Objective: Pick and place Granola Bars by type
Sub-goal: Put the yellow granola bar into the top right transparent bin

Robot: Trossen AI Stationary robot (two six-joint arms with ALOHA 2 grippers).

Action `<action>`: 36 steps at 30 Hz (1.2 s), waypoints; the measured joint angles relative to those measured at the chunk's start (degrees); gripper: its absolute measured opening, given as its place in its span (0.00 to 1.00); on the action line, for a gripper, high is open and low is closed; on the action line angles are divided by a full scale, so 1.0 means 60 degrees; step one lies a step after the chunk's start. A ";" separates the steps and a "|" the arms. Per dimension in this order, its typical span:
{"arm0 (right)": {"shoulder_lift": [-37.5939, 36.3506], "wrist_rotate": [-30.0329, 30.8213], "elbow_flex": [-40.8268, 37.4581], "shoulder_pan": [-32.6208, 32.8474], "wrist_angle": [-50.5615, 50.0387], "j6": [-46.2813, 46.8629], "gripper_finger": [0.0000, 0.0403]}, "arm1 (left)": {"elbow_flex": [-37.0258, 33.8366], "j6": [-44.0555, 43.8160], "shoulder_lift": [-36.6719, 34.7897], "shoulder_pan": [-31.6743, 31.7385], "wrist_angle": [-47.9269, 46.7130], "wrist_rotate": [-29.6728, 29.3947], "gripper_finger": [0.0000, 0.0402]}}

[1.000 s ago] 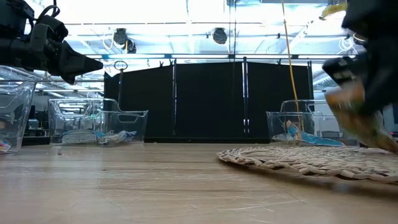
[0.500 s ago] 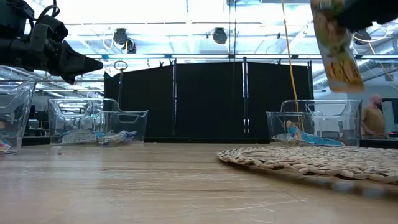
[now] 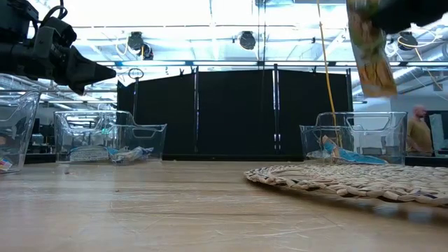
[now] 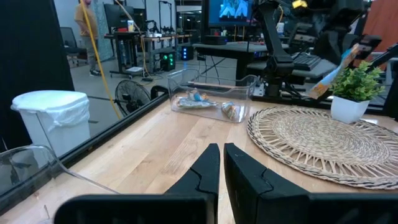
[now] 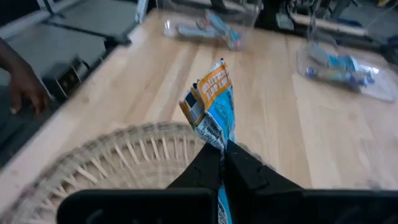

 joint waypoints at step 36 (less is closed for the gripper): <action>-0.3265 -0.1598 -0.3016 -0.3213 0.2283 -0.1270 0.00 | -0.0004 0.0000 0.0001 -0.0002 0.0000 0.0000 0.08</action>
